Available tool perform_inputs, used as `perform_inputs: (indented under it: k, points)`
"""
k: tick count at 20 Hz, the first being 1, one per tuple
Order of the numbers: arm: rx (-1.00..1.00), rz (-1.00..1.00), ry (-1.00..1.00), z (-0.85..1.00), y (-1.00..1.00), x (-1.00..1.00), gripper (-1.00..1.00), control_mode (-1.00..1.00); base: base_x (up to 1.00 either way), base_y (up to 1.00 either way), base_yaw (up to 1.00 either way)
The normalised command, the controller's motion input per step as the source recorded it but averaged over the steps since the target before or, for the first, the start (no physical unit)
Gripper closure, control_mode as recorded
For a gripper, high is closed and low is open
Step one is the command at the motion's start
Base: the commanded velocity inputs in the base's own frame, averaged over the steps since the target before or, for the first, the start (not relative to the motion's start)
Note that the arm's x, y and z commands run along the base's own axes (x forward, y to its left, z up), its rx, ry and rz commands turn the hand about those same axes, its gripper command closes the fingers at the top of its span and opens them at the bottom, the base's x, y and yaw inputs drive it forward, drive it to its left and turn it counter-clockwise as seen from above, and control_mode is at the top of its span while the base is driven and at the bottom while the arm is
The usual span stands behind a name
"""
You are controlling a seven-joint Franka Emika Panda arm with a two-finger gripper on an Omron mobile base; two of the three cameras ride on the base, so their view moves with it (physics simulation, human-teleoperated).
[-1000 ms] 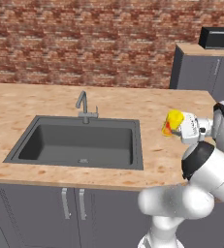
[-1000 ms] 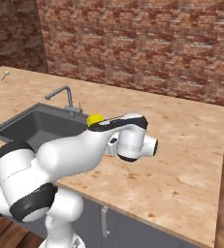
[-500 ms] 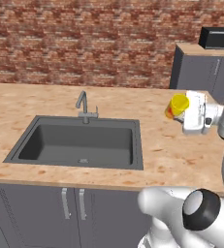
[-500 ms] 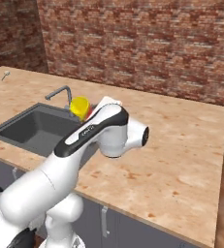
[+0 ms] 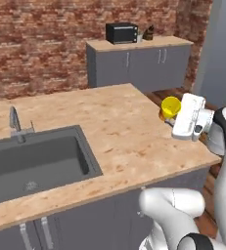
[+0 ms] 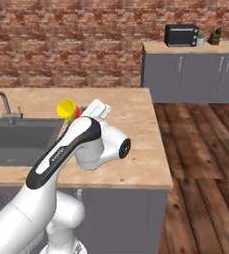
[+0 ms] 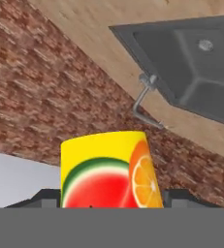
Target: Move the cup from next to the sink to the open cabinet. Then, move the bowl with the peach to the fridge to clear the area for faucet cleaning.
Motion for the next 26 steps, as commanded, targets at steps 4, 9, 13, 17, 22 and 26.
perform_inputs:
  k: [4, 9, 13, 17, 22, 26]
  points:
    - [0.00, 0.00, 0.00, 0.00, 0.00, 0.00, 1.00, 1.00, -0.28, 0.00, -0.99]
    - [0.00, 0.00, 0.00, 0.00, 0.00, 0.00, 1.00, 1.00, -0.21, 0.00, -1.00]
    - [0.00, 0.00, 0.00, 0.00, 0.00, 0.00, 1.00, 1.00, -0.22, 0.00, -1.00]
    - [0.00, 0.00, 0.00, 0.00, 0.00, 0.00, 1.00, 1.00, -0.23, 0.00, -0.97]
    - [0.00, 0.00, 0.00, 0.00, 0.00, 0.00, 1.00, 1.00, -0.04, -0.02, -0.94]
    - [0.00, 0.00, 0.00, 0.00, 0.00, 0.00, 1.00, 1.00, 0.63, 0.06, -0.64]
